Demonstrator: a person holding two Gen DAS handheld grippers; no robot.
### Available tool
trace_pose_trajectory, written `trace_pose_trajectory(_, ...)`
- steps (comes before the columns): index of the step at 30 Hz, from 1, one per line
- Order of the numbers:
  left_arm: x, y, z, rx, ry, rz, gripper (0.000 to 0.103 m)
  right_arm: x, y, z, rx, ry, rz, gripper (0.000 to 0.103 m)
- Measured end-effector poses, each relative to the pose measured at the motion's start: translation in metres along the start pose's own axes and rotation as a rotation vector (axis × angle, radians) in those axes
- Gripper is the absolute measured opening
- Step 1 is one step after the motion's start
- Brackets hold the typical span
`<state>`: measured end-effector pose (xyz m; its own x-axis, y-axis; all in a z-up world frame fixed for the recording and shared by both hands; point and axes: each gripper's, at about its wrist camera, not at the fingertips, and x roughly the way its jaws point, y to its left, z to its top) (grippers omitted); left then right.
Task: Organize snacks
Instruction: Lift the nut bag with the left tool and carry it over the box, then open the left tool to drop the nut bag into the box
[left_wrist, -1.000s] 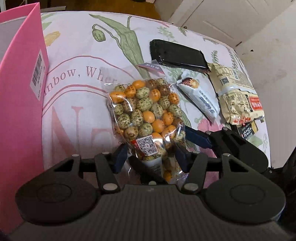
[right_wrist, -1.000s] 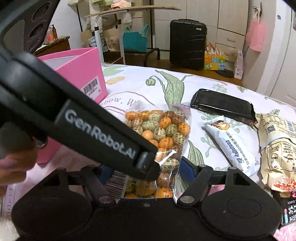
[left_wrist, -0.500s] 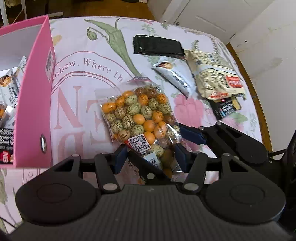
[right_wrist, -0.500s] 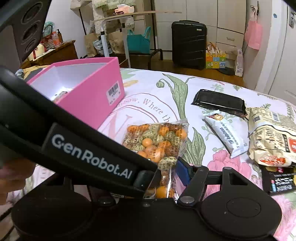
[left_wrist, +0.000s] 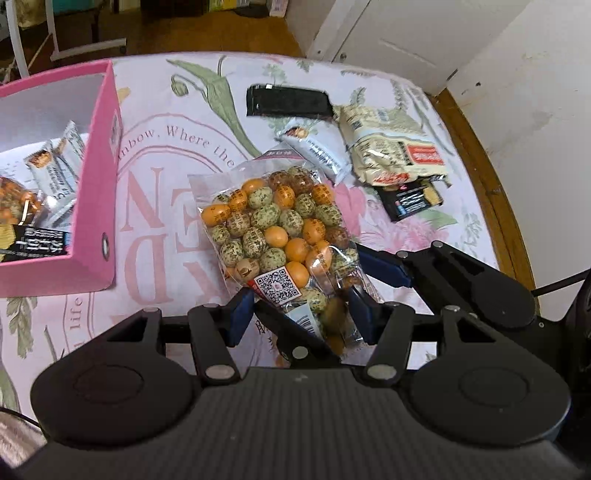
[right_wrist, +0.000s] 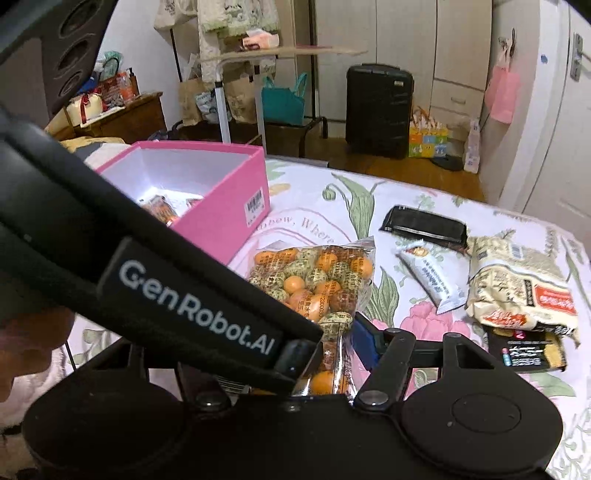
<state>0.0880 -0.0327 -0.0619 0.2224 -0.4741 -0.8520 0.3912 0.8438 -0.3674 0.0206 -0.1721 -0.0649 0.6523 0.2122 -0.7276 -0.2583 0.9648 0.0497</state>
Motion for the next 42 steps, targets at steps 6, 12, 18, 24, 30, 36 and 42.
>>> trace_pose_trajectory(6,-0.041,0.002,-0.007,-0.015,-0.079,0.002,0.055,-0.025,0.020,0.013,-0.080,-0.051,0.002,0.069)
trace_pose_trajectory(12,-0.081,0.024,-0.004,-0.053,-0.169,0.042,0.056,-0.024,0.046,0.040,-0.174,-0.124,0.040,0.069)
trace_pose_trajectory(18,-0.107,0.069,0.003,-0.142,-0.288,0.106,0.057,0.001,0.071,0.075,-0.251,-0.179,0.118,0.069)
trace_pose_trajectory(24,-0.108,0.120,0.021,-0.216,-0.344,0.183,0.058,0.045,0.096,0.103,-0.325,-0.227,0.201,0.069)
trace_pose_trajectory(30,-0.084,0.175,0.035,-0.315,-0.336,0.205,0.059,0.100,0.111,0.121,-0.380,-0.194,0.265,0.069)
trace_pose_trajectory(36,-0.053,0.214,0.043,-0.436,-0.264,0.176,0.060,0.143,0.114,0.125,-0.425,-0.105,0.305,0.069)
trace_pose_trajectory(42,-0.033,0.229,0.044,-0.474,-0.228,0.139,0.061,0.164,0.115,0.135,-0.552,-0.053,0.346,0.070)
